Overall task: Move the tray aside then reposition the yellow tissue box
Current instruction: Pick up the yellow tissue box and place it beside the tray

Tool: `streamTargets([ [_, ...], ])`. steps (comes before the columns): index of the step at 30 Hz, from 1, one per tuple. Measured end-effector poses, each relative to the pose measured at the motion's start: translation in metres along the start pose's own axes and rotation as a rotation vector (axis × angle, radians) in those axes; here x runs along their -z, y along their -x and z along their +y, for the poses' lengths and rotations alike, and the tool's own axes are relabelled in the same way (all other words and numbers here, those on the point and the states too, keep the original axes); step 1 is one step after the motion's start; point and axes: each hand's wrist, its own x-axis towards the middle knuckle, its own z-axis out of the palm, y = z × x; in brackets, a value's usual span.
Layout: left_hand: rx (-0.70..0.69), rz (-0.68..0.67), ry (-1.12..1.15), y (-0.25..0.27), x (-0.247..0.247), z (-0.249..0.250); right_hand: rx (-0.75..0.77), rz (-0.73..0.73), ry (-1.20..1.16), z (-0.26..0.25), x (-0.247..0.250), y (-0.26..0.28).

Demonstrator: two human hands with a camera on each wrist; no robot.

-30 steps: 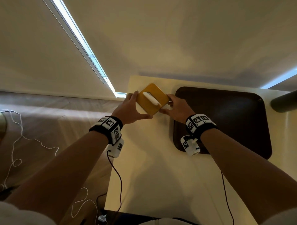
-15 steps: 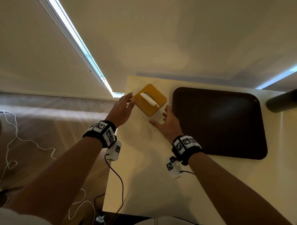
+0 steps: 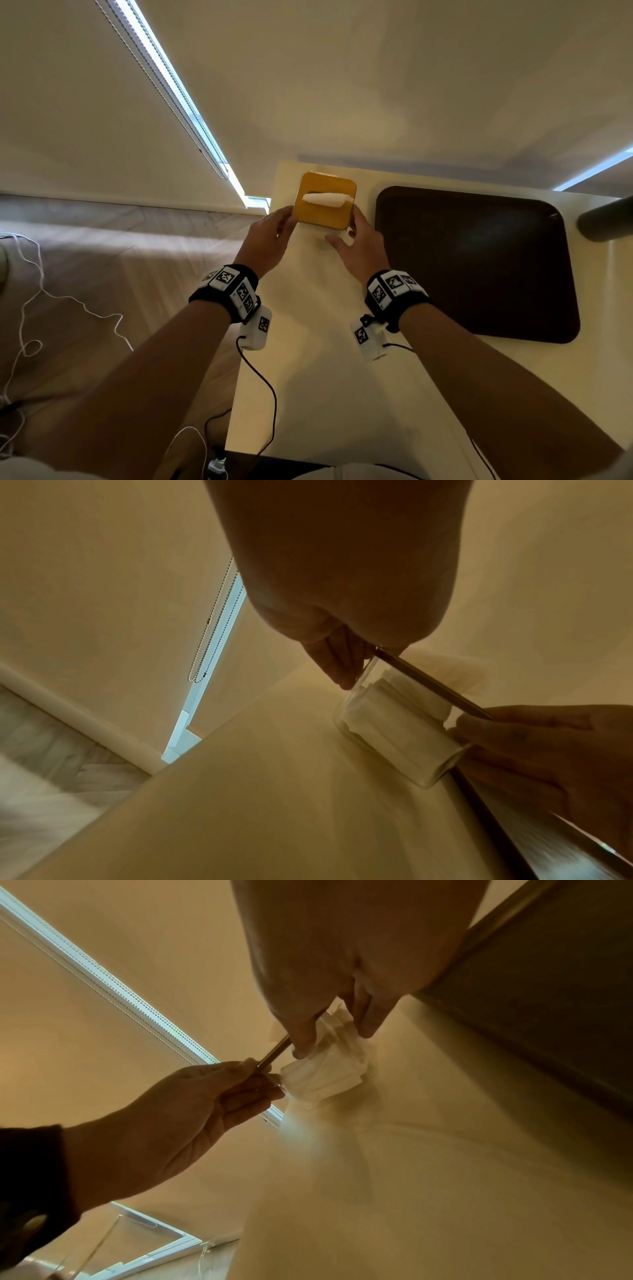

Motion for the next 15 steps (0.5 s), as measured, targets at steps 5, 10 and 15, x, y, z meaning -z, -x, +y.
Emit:
streamTargets([
  [5, -0.029, 0.02, 0.067, 0.003, -0.004, 0.003, 0.014, -0.024, -0.013, -0.001, 0.009, -0.016],
  [10, -0.02, 0.035, 0.097, 0.003, -0.005, 0.003, 0.028, -0.037, -0.012, 0.005, 0.007, -0.019],
  [15, -0.021, 0.06, 0.079, 0.003, -0.006, 0.003, 0.039, -0.023, -0.014, 0.009, 0.005, -0.02],
])
